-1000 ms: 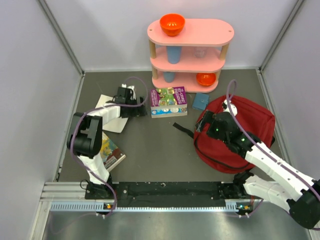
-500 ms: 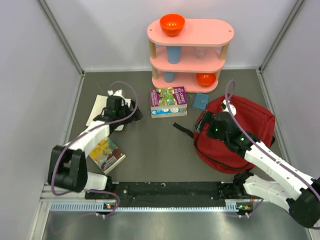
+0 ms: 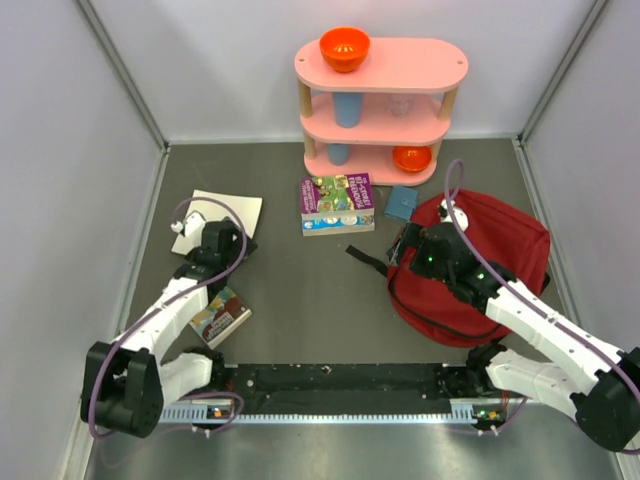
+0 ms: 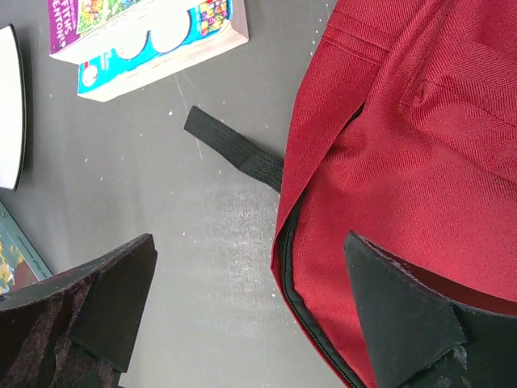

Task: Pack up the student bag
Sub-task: Move the distractor to the corner of the board.

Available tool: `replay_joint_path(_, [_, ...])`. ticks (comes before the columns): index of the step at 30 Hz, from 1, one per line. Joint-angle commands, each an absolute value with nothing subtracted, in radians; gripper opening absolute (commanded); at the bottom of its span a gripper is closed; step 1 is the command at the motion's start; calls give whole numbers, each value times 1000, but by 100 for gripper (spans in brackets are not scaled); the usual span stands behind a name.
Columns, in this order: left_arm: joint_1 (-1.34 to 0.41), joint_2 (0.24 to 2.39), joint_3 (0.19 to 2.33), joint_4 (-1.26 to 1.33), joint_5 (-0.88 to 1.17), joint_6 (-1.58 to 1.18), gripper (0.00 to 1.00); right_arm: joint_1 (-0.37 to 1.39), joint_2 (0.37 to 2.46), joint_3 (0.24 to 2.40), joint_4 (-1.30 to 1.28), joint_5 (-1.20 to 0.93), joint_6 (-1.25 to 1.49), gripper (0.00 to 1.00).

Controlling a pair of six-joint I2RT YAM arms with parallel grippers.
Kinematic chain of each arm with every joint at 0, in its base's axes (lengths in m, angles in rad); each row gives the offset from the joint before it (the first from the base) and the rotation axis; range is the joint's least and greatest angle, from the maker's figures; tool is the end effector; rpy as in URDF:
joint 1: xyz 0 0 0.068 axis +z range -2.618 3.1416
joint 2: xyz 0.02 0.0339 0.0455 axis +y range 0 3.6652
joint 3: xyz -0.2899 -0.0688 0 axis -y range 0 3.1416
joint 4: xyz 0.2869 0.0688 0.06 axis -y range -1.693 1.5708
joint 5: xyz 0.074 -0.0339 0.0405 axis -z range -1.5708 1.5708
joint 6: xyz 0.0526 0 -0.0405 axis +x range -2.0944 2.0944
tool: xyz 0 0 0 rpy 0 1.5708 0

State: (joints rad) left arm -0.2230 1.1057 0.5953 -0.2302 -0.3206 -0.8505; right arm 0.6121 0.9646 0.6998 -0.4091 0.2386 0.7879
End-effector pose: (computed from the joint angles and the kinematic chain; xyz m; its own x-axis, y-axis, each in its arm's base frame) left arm 0.2583 -0.0416 0.2012 -0.4213 -0.6359 -0.6466 -0.5058 0.7566 -0.4145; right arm 0.2078 0.1307 0.2565 -0.6489 0.3860 -0.6557 0.0749 0.8899 0.4499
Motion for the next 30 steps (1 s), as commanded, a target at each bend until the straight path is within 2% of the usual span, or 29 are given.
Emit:
replay_joint_path(1, [-198, 1083, 572, -173, -436, -943, 99, 609, 963, 710, -377, 242, 781, 99])
replay_joint_path(8, [-179, 1210, 614, -199, -451, -1041, 99, 609, 950, 704, -379, 245, 779, 99])
replay_joint_path(17, [-80, 1414, 664, -28, -341, -996, 99, 609, 953, 693, -379, 236, 778, 99])
replay_joint_path(21, [-68, 1494, 686, 113, -308, -882, 99, 609, 954, 695, -379, 236, 775, 99])
replay_joint_path(30, [-48, 1759, 911, 189, -160, -834, 99, 607, 1014, 730, -379, 218, 750, 99])
